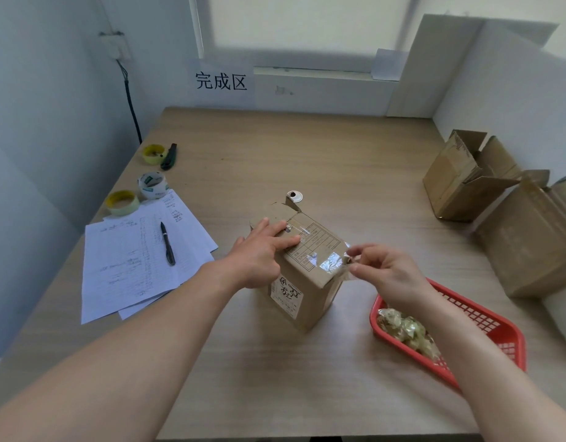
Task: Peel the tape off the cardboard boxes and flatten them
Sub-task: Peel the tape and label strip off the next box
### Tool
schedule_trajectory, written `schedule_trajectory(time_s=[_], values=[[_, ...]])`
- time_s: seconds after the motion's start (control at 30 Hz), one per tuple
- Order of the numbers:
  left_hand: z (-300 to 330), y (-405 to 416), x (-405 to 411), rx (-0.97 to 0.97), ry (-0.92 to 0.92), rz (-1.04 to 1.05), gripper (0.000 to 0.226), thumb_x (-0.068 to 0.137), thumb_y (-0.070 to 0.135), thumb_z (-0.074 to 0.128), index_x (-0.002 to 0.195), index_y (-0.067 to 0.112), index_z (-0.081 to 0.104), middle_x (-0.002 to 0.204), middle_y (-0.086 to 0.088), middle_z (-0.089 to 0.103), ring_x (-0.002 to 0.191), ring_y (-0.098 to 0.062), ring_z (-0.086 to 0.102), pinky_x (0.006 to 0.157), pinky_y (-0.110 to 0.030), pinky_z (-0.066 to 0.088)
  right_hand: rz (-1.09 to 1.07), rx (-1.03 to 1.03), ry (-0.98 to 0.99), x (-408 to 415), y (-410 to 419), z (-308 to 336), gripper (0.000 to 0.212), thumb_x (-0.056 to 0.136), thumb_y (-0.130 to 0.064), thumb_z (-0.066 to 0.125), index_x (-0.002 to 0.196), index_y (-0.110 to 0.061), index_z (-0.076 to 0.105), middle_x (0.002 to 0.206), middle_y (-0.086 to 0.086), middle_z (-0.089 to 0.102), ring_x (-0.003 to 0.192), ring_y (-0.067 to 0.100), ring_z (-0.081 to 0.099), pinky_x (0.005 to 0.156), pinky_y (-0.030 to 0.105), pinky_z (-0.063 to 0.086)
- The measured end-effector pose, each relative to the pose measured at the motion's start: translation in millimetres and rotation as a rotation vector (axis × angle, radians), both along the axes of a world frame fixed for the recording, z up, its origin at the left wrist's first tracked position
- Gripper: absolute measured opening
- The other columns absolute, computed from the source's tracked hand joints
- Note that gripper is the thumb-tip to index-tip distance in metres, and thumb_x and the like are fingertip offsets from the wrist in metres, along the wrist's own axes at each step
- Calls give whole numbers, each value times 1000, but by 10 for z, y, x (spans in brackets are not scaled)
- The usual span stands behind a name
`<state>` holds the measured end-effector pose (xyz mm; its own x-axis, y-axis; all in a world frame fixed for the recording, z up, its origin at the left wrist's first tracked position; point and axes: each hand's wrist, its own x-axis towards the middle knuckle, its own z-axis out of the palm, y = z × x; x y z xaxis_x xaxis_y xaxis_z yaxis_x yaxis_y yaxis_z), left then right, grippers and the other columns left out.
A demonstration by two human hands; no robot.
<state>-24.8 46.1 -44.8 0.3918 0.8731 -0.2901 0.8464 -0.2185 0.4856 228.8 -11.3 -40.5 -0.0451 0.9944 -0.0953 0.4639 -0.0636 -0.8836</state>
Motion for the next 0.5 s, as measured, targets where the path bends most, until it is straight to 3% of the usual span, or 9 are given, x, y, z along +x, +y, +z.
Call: schedule_trajectory(time_s=[0.1, 0.23, 0.37, 0.5], values=[[10, -10, 37, -6, 2, -2, 85, 80, 1, 46, 151, 45, 33, 165, 16, 5, 152, -12, -11, 122, -56, 6, -109, -38, 181, 38, 99, -25, 46, 88, 3, 65, 48, -17, 60, 99, -4, 75, 91, 9, 69, 70, 13, 49], [7, -15, 79, -8, -7, 3, 84, 79, 2, 47, 150, 45, 34, 165, 14, 6, 152, -13, -10, 121, -56, 8, -346, -155, 467, 95, 134, -138, 31, 99, -9, 52, 72, -10, 67, 89, 14, 76, 75, 20, 69, 65, 30, 57], [-13, 21, 86, -2, -12, 8, 85, 78, 1, 47, 149, 46, 35, 165, 15, 7, 152, -12, -10, 121, -55, 7, -303, -104, 384, 66, 89, -140, 15, 93, -25, 57, 83, -14, 56, 88, 14, 75, 82, 27, 73, 70, 36, 51], [-13, 56, 111, -8, -21, 10, 86, 77, 0, 47, 149, 46, 36, 165, 16, 7, 152, -11, -9, 121, -55, 8, -276, -70, 386, 22, 10, -125, 29, 77, -36, 57, 99, -18, 67, 99, 9, 75, 99, 26, 68, 78, 42, 47]])
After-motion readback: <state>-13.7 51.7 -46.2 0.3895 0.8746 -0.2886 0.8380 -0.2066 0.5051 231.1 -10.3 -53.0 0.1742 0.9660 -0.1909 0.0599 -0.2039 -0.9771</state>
